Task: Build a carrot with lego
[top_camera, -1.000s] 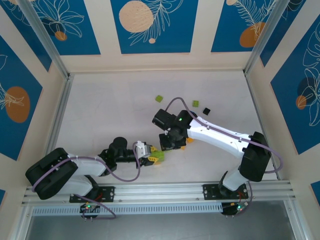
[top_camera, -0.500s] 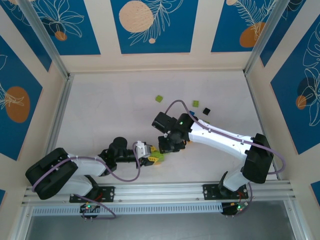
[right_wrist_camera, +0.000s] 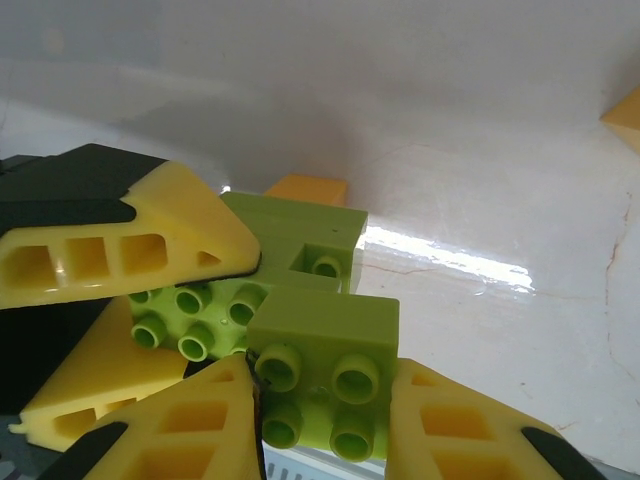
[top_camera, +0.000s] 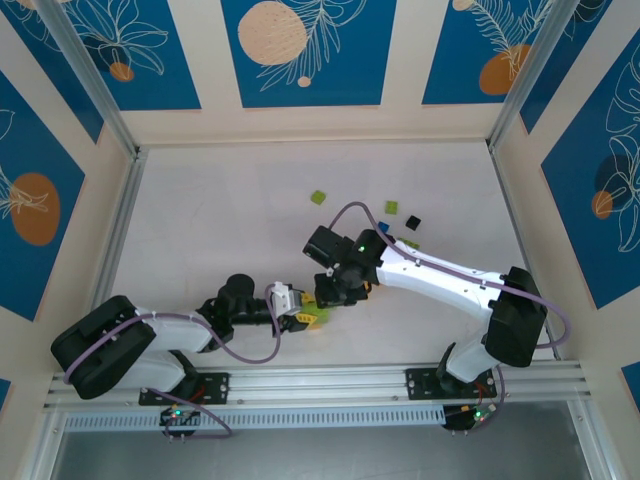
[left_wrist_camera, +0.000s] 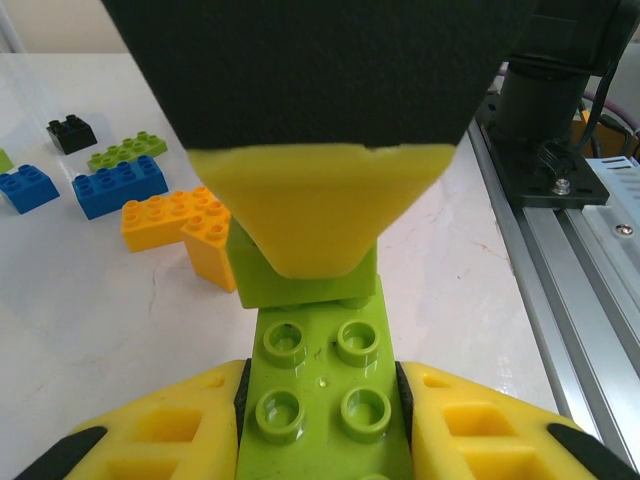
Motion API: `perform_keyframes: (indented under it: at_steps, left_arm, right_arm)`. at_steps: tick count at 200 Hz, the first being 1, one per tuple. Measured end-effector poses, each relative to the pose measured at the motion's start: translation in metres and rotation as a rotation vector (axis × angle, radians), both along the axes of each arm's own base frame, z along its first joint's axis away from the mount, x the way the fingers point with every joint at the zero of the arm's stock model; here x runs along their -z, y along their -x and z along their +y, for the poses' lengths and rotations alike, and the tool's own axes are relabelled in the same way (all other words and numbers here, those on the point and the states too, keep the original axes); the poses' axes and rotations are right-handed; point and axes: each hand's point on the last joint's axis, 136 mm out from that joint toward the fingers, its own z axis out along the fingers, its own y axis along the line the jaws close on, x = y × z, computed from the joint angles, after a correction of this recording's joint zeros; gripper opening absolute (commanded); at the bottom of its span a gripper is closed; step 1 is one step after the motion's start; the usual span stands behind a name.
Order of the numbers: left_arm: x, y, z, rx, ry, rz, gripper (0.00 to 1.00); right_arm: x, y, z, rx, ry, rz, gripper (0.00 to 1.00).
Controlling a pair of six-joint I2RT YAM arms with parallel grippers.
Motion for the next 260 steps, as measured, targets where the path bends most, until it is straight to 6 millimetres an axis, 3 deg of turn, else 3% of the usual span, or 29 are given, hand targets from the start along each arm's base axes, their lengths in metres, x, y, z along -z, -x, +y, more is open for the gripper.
perform_keyframes:
  at_steps: [260]
  left_arm:
    - [0.0002,-0.0011,0.0002,-0.006,-0.001,-0.001,0.26]
  right_arm:
    - [0.0037,0.0043,0.0032,0.000,0.030,0.001,0.27]
